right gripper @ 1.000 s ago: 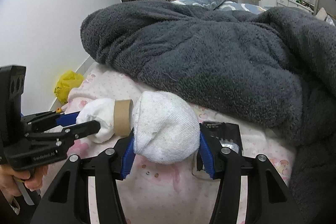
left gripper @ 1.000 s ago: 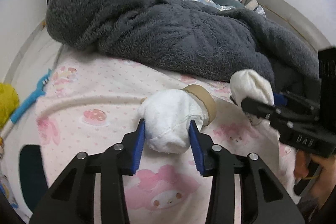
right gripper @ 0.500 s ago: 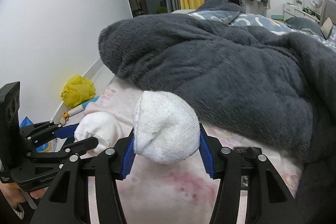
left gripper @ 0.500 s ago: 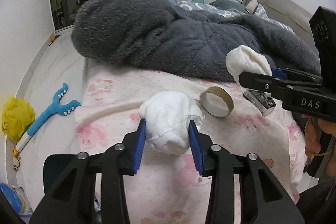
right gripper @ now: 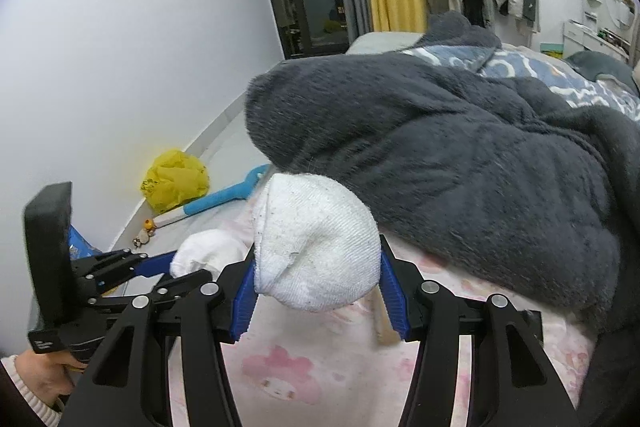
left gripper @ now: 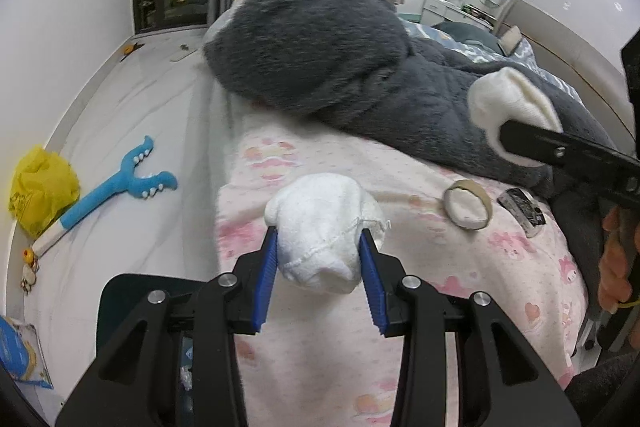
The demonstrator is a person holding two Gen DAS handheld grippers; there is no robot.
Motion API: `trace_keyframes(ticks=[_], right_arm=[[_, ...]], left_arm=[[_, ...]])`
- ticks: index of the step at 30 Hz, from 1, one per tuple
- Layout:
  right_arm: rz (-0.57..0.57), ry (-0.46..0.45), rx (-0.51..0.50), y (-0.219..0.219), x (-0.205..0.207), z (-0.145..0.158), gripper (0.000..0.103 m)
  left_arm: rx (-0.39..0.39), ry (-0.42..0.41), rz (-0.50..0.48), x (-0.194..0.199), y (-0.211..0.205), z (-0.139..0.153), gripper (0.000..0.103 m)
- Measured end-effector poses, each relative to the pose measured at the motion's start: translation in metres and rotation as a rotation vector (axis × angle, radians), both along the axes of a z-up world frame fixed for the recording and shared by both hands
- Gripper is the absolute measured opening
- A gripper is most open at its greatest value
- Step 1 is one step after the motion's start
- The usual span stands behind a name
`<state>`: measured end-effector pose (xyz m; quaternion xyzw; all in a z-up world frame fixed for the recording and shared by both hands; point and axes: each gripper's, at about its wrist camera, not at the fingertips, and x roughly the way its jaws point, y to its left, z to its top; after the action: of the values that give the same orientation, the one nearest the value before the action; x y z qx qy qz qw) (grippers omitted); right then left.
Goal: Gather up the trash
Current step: 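Carry both tissue balls over the green bin with both tools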
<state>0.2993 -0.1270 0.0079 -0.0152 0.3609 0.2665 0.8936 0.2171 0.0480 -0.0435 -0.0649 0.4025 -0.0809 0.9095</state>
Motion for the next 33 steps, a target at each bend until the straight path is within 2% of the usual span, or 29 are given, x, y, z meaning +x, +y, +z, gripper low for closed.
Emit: trace_keyframes(ticks=[11, 16, 27, 33], right_arm=[[0.061, -0.025, 0.037, 0.045, -0.014, 0.027, 0.054], [0.100, -0.028, 0.046, 0.068, -0.021, 0.033, 0.054], [0.213, -0.002, 0.037, 0.131, -0.031, 0.023, 0.054], [0.283, 0.023, 0.027, 0.172, -0.037, 0.011, 0.054]], left_arm=[[0.012, 0.057, 0.092, -0.009, 0.047, -0.019, 0.043], [0.006, 0.105, 0.148, -0.015, 0.073, -0.036, 0.043], [0.011, 0.265, 0.258, -0.031, 0.132, -0.090, 0.043], [0.008, 0.357, 0.288, -0.040, 0.157, -0.117, 0.043]])
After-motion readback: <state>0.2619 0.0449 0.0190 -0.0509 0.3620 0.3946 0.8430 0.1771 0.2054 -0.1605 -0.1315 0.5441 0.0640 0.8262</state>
